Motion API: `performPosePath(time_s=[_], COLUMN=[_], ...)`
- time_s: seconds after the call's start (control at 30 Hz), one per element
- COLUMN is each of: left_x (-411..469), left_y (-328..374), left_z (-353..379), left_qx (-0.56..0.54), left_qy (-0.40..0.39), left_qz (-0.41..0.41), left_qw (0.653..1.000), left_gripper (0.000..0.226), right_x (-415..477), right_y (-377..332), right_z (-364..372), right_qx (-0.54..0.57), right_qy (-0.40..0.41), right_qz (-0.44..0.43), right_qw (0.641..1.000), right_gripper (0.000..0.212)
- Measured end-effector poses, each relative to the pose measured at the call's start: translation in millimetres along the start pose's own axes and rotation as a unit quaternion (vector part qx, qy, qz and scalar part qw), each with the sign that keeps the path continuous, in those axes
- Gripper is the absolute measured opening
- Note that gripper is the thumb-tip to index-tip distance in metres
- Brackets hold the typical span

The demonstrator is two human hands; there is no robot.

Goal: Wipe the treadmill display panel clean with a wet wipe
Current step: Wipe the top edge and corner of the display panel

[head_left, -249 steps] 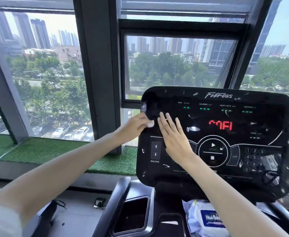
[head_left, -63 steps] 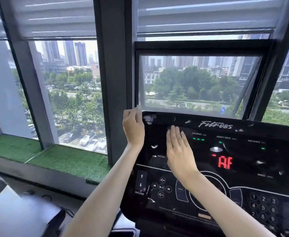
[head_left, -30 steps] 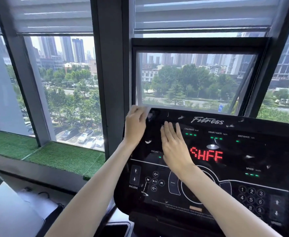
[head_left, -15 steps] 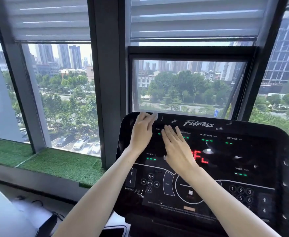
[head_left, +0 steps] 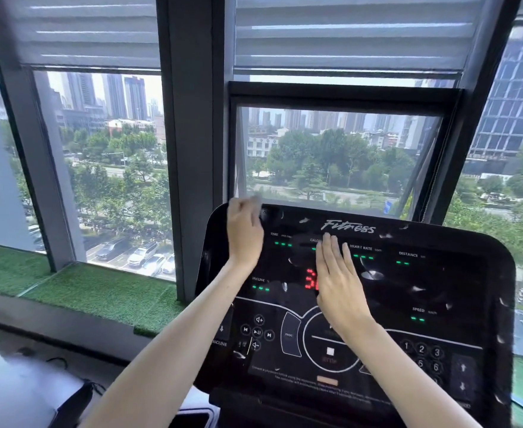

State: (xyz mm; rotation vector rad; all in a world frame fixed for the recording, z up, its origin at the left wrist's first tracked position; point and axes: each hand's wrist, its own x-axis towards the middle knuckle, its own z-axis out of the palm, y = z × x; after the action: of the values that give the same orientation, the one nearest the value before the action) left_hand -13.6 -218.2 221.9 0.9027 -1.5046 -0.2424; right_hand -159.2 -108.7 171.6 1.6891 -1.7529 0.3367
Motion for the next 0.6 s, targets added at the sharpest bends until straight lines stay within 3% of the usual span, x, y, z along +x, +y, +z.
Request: performPosePath(time_s=[0.07,0.1,0.13,0.23,0.27,0.37,0.4,0.43,0.53,0.6], left_x=[-12,-10,-5,3,0,-16,-13,-7,-2,-12], left_y=[9,9,6,3,8,15,12,9,8,17], left_z=[6,5,4,4,8,21,20,20,17,22], left_qx=[-0.005,-0.008,-0.014,-0.045,-0.040,-0.015,-0.017,-0.024,-0.061,-0.028], left_qy=[-0.119,-0.137,-0.118,0.051,0.050,-0.111,-0.126,-0.104,0.062,0.004], left_qz=[0.111,0.130,0.109,-0.069,-0.073,0.119,0.149,0.125,-0.045,0.019], left_qw=[0.987,0.982,0.987,0.995,0.995,0.986,0.981,0.986,0.995,0.999], left_gripper=[0.025,0.025,0.023,0.022,0.023,0.024,0.024,0.022,0.022,0.024], right_x=[0,0,0,0,0,-1,-1,-1,0,-1], right_y=[1,1,1,0,0,2,3,3,2,2], right_z=[2,3,3,3,2,2,2,2,4,4], right_qx=[-0.003,-0.005,-0.005,0.003,0.006,0.006,0.004,0.002,0.006,0.010], right_qy=[-0.001,-0.001,-0.001,0.003,0.003,0.008,0.008,0.008,0.004,0.005], right_qz=[-0.003,-0.004,-0.005,-0.001,0.000,-0.004,-0.006,-0.007,-0.002,0.000], right_qw=[1.000,1.000,1.000,1.000,1.000,1.000,1.000,1.000,1.000,1.000], right_gripper=[0.088,0.088,0.087,0.085,0.086,0.085,0.085,0.086,0.090,0.091])
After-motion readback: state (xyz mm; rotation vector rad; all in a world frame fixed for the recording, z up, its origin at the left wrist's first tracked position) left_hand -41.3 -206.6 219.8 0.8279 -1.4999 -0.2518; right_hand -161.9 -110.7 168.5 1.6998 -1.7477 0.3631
